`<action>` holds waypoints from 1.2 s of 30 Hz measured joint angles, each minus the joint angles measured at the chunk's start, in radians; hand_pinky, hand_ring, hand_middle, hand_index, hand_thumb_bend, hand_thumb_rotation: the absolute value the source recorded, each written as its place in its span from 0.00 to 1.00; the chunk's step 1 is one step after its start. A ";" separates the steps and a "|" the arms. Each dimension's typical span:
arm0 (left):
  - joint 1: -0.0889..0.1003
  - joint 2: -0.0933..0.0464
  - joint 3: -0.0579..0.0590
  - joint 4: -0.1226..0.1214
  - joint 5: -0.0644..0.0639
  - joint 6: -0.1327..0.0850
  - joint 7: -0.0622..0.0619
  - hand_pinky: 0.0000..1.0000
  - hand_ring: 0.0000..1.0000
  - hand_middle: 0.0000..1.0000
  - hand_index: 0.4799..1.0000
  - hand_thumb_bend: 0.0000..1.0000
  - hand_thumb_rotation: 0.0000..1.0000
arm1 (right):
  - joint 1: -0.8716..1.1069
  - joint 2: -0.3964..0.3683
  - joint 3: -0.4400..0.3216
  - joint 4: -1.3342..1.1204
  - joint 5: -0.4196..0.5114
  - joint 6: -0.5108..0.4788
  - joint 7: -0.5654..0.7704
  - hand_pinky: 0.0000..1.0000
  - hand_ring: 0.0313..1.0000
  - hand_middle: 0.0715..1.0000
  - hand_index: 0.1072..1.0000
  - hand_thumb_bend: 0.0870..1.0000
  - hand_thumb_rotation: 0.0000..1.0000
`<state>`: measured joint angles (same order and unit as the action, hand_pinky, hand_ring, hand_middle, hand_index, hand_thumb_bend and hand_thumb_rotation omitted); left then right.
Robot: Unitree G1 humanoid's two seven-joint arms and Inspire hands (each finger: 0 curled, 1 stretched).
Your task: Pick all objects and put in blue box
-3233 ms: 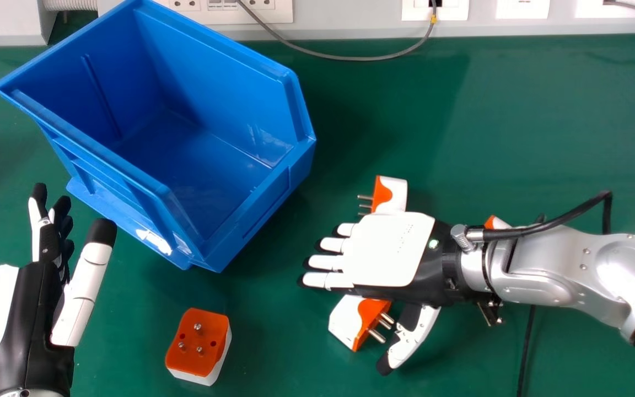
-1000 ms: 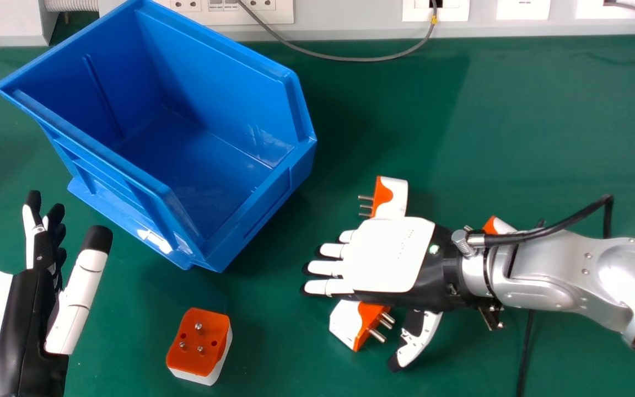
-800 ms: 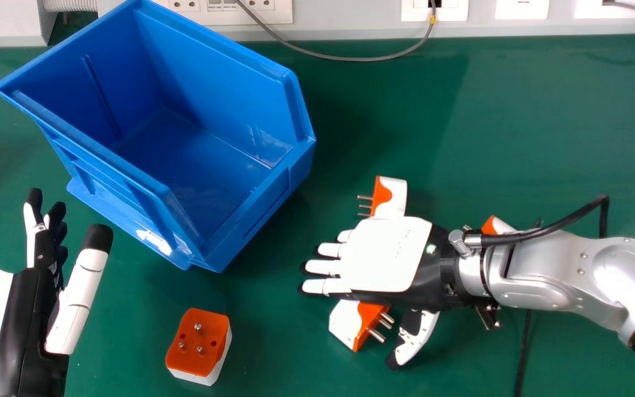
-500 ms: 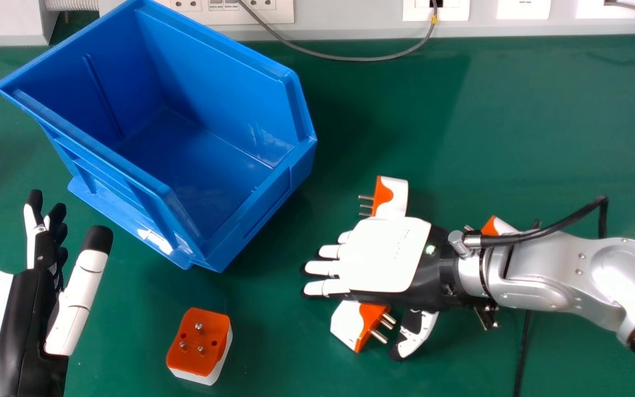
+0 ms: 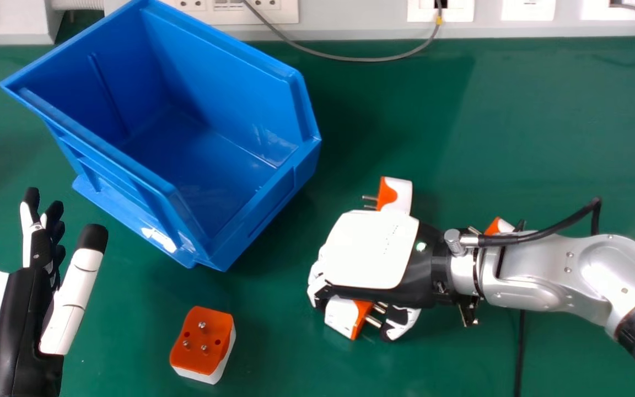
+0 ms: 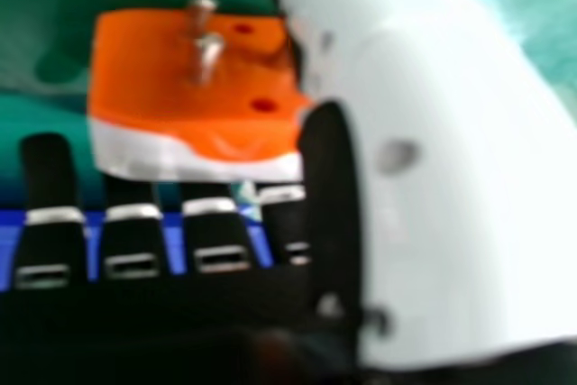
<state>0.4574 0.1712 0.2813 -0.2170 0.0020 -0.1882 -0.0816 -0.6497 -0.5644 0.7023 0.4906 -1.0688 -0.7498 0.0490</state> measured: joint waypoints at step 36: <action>-0.013 0.000 0.000 -0.008 -0.013 0.008 -0.008 1.00 1.00 1.00 1.00 0.80 0.91 | 0.030 -0.025 -0.006 -0.044 0.008 0.016 -0.020 0.35 0.39 0.44 0.42 0.46 0.00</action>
<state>0.4441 0.1710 0.2814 -0.2254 -0.0113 -0.1798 -0.0897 -0.6199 -0.5896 0.6959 0.4467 -1.0609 -0.7335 0.0292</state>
